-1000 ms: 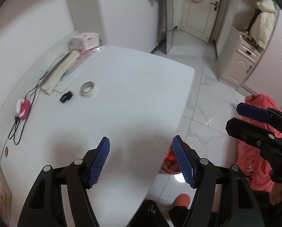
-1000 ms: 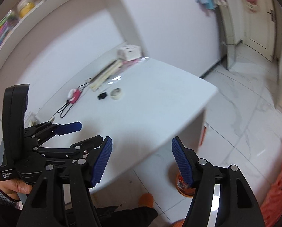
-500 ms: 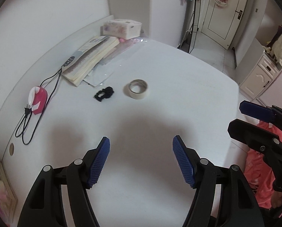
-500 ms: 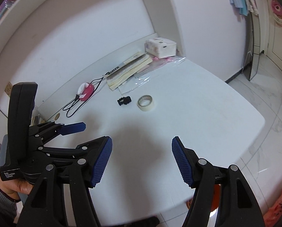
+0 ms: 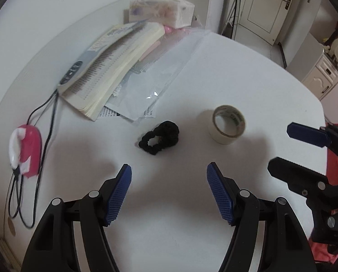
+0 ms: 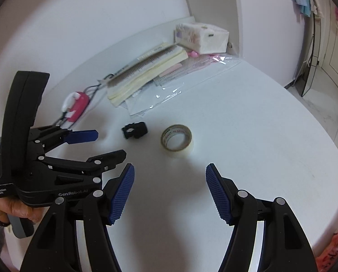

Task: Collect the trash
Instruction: 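Grasp the black hair tie with the left tool while the right tool grasps the tape roll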

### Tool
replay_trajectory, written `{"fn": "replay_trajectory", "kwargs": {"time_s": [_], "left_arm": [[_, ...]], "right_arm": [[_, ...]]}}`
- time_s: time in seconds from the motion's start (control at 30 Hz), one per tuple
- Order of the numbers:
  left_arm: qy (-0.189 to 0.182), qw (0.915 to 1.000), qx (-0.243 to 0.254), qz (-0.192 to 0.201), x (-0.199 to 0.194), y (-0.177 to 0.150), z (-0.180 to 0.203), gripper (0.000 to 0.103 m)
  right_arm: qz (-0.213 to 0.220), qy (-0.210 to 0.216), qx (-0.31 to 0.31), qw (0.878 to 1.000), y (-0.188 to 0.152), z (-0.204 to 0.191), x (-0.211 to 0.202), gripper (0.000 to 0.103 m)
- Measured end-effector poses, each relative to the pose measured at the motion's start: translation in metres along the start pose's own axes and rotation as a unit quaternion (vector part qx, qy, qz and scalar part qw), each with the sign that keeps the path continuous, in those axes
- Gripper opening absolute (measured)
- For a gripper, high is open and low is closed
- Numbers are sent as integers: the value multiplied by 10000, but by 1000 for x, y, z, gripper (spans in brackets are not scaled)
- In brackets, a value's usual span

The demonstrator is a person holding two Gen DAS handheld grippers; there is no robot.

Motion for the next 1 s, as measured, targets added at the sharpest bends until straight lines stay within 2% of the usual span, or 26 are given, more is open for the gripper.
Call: {"fn": "replay_trajectory", "kwargs": {"time_s": [0.23, 0.4, 0.47, 0.57, 0.63, 0.67, 0.77, 0.87, 1.0], "left_arm": [[-212, 9998, 38, -44, 29, 1, -12, 70], [-131, 9996, 137, 200, 31, 7, -18, 69], [-157, 9993, 128, 305, 29, 8, -18, 62], [-133, 9988, 202, 420, 24, 9, -17, 42], [-81, 9986, 233, 470, 24, 12, -17, 31], [-50, 9985, 240, 487, 23, 12, -18, 21], [-64, 9986, 229, 479, 25, 14, -19, 17], [-241, 9989, -7, 393, 27, 15, -21, 16], [-217, 9991, 4, 370, 17, 8, -20, 16]], "right_arm": [[-185, -150, -76, 9997, 5, 9, 46, 66], [-284, -218, -199, 9992, 4, 9, 66, 63], [-272, -273, -295, 9988, 5, 8, 69, 57], [-269, -380, -553, 9974, 6, 6, 72, 47], [-249, -414, -637, 9968, 6, 5, 73, 47], [-239, -418, -662, 9966, 6, 4, 72, 46], [-210, -412, -686, 9966, 6, 5, 72, 46], [-196, -357, -595, 9974, 6, 6, 68, 46], [-119, -300, -477, 9983, 8, 7, 54, 46]]}}
Point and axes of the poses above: each gripper's, at about its wrist camera, not at the fingertips, and x roughly the way its jaws point, z to its right, y to its top, the point moved 9 cm from there along x, roughly the way its jaws point, and after that the axes turned 9 degrees about z, right-handed, at the moved point
